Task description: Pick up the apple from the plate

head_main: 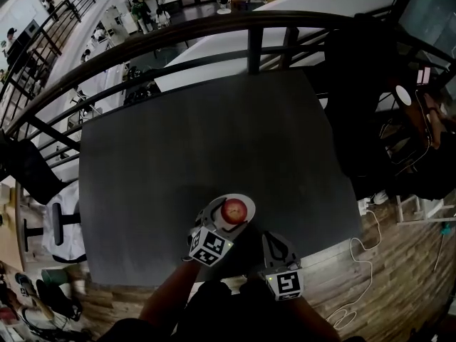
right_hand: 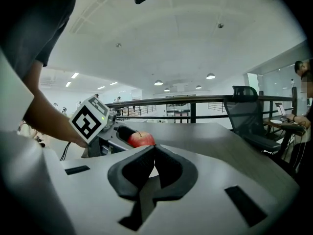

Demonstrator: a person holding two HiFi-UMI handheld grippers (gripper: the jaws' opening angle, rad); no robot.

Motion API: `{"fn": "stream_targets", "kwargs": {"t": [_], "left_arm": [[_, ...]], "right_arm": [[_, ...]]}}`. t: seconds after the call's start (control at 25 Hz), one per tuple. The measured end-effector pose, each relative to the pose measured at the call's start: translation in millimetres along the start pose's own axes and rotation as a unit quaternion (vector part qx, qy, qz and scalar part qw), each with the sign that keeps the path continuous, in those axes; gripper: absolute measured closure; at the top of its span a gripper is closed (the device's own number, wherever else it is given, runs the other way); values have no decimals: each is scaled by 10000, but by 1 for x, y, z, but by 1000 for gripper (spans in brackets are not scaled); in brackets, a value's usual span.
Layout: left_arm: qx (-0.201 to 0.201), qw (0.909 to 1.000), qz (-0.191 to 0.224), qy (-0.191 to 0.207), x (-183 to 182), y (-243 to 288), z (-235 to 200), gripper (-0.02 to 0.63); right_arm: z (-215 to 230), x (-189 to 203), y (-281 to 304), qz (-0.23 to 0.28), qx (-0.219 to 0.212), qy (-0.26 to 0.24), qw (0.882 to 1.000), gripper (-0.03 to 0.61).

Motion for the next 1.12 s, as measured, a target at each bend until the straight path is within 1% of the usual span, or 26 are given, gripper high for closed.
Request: {"fn": "stream_targets", "kwargs": {"t": [0.12, 0.2, 0.28, 0.4, 0.56, 0.68, 0.88, 0.96, 1.12], "left_arm": [[7, 9998, 191, -54, -20, -9, 2, 217], [15, 9989, 443, -117, -37, -16, 5, 218], [19, 9975, 702, -50, -55, -27, 8, 218], [10, 9946, 1032, 106, -82, -46, 10, 217], [-133, 9908, 1342, 74, -106, -73, 8, 218], [-284, 9880, 1516, 84, -117, -89, 7, 218], [-313, 9853, 1672, 128, -123, -107, 5, 218], [-322, 9847, 1704, 137, -124, -111, 6, 216], [-407, 9836, 1754, 124, -121, -114, 10, 216]], "right_arm": [[11, 0, -10, -83, 160, -92, 9998, 555], [20, -4, -13, -44, 228, -155, 9996, 555], [24, -10, -14, -3, 253, -217, 9994, 555], [21, -27, -11, 170, 265, -297, 9991, 555], [13, -49, -5, 429, 218, -383, 9981, 555], [10, -62, 1, 660, 163, -473, 9966, 555], [-1, -84, 15, 1005, 51, -943, 9904, 555], [-4, -91, 21, 1119, -9, -975, 9889, 555], [-6, -102, 27, 1361, -46, -858, 9870, 554]]}}
Point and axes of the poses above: the fingertips, and each gripper's own axes: y forward along the fingers, z to its right, x out of its underside, the point moved 9 cm from there along -y, backward along the fingers, and after that the axes turned 10 degrees about z, right-handed, at the moved point
